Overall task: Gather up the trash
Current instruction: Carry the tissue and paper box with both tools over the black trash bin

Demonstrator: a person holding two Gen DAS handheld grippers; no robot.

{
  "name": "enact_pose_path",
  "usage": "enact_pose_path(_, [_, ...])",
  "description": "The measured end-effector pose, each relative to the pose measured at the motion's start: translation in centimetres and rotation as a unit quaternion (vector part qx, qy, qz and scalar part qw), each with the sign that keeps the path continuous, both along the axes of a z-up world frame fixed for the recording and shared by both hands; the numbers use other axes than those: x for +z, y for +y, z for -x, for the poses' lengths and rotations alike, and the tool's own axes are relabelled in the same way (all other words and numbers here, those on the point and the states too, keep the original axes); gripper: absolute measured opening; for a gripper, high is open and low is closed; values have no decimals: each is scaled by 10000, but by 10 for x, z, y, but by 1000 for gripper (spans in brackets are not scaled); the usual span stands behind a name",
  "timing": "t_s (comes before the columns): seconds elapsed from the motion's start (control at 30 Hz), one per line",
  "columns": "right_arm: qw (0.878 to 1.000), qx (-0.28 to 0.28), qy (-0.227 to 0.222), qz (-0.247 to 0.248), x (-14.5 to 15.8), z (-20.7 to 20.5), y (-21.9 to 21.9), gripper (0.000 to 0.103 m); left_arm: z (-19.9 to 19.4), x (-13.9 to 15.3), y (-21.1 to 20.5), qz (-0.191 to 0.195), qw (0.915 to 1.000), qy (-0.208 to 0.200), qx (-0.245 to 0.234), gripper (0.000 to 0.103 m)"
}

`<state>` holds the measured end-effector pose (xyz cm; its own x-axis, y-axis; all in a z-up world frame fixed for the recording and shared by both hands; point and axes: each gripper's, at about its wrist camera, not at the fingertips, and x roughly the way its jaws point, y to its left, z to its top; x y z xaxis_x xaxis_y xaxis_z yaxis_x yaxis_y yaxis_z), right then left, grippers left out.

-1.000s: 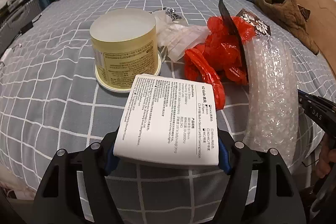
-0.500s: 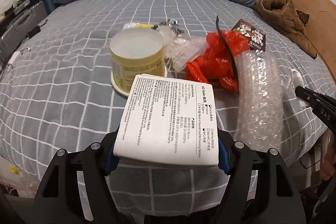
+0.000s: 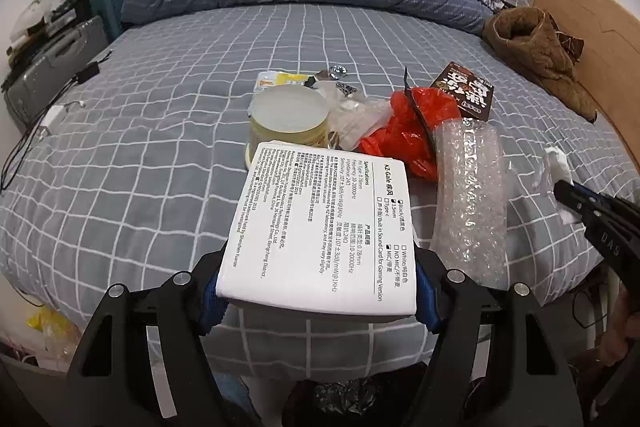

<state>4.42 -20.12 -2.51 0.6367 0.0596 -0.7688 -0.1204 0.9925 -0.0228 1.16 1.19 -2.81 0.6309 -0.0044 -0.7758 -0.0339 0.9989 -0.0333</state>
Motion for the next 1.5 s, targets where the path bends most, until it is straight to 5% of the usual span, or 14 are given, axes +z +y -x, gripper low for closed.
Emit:
enact_pose_path(0.67, [9997, -5, -207, -132, 30, 63, 17, 8, 70, 15, -10, 118, 9998, -85, -99, 70])
enact_pose_path(1.5, [9994, 311, 82, -93, 22, 161, 46, 8, 156, 3, -15, 94, 9997, 229, -28, 70])
